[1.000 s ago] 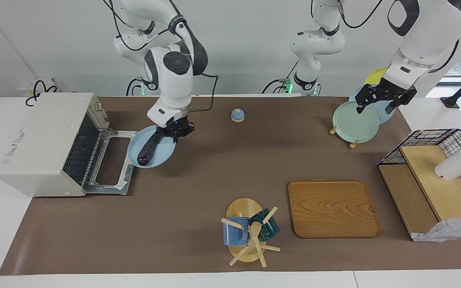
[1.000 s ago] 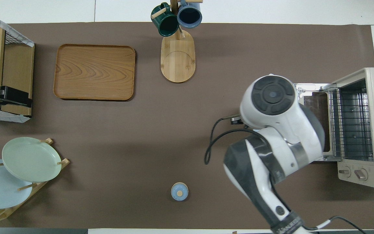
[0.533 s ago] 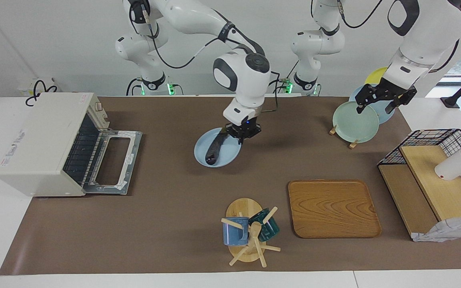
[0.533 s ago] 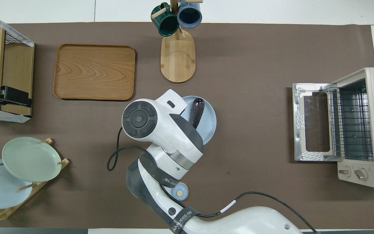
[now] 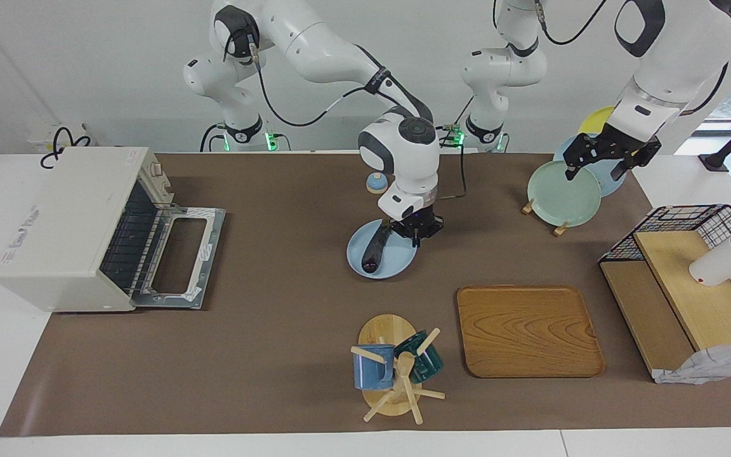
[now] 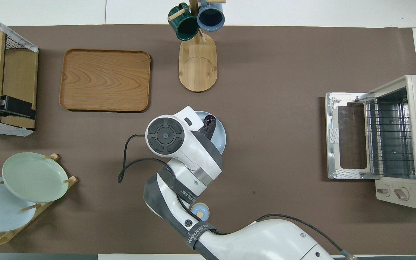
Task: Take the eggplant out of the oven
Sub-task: 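Lower the eggplant onto the light blue plate and open the right gripper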
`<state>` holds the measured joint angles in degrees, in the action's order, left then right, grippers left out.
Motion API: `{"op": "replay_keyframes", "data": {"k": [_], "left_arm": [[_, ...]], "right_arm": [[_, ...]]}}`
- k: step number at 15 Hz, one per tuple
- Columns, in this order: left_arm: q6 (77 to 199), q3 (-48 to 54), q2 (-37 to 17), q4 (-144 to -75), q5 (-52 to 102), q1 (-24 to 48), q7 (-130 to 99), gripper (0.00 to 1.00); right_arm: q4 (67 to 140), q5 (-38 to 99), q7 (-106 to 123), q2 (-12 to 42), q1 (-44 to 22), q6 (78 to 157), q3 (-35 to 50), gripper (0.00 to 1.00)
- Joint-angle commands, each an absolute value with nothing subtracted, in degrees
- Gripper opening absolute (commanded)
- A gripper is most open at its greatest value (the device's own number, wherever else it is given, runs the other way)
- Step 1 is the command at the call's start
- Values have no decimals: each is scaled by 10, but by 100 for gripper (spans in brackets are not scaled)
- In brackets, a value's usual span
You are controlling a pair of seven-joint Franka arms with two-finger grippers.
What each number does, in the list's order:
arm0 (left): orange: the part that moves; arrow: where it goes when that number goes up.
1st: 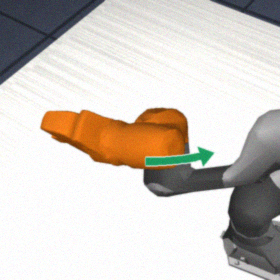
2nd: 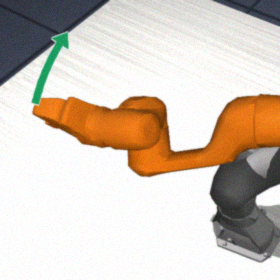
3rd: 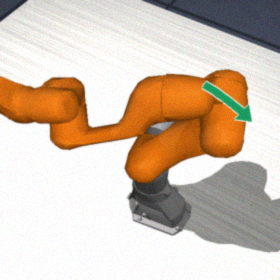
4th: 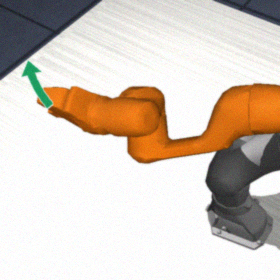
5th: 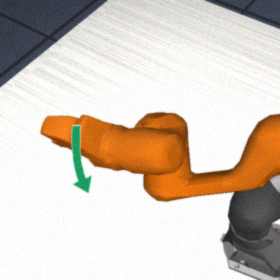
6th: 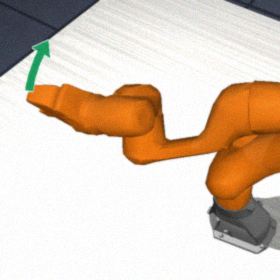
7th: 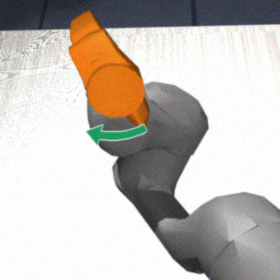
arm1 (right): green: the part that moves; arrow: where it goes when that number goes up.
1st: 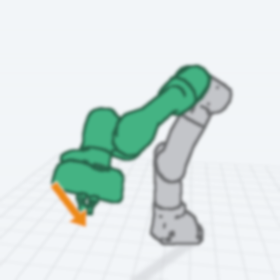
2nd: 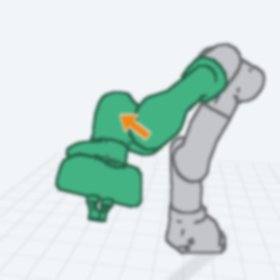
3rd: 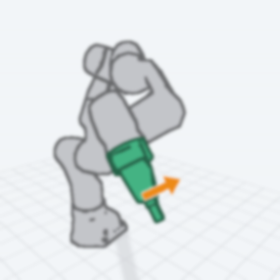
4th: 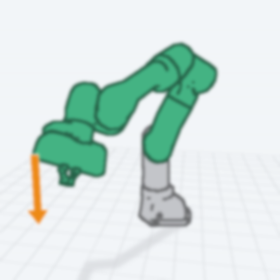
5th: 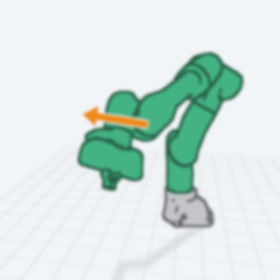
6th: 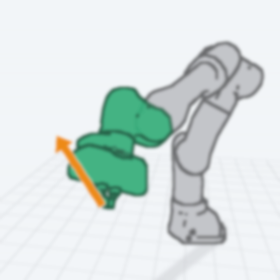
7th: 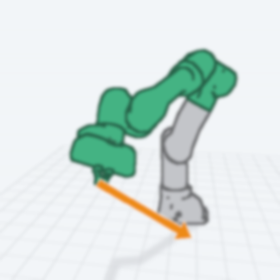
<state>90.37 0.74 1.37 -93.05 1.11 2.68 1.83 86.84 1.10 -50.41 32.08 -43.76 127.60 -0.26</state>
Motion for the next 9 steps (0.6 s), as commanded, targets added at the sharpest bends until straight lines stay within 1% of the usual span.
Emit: {"op": "replay_keyframes", "data": {"k": [1,3,5,6,7,8,9], "left_arm": [[896,12,21,-932,-3,23,16,100],[896,12,21,-932,-4,23,16,100],[896,12,21,-932,-3,22,16,100],[896,12,21,-932,-3,22,16,100],[896,12,21,-932,-3,23,14,100],[895,13,21,-932,-3,25,14,100],[893,13,21,-933,-3,29,14,100]], "right_arm": [[842,6,-510,301,-420,1229,0,34],[846,-5,-479,269,-377,1203,2,34],[850,-6,-428,244,-346,1149,1,31],[870,-9,-398,226,-327,1116,0,22],[893,-13,-381,210,-316,1095,-1,7],[923,-40,-361,192,-298,1083,-1,0],[969,-80,-335,169,-278,1082,0,0]]}}
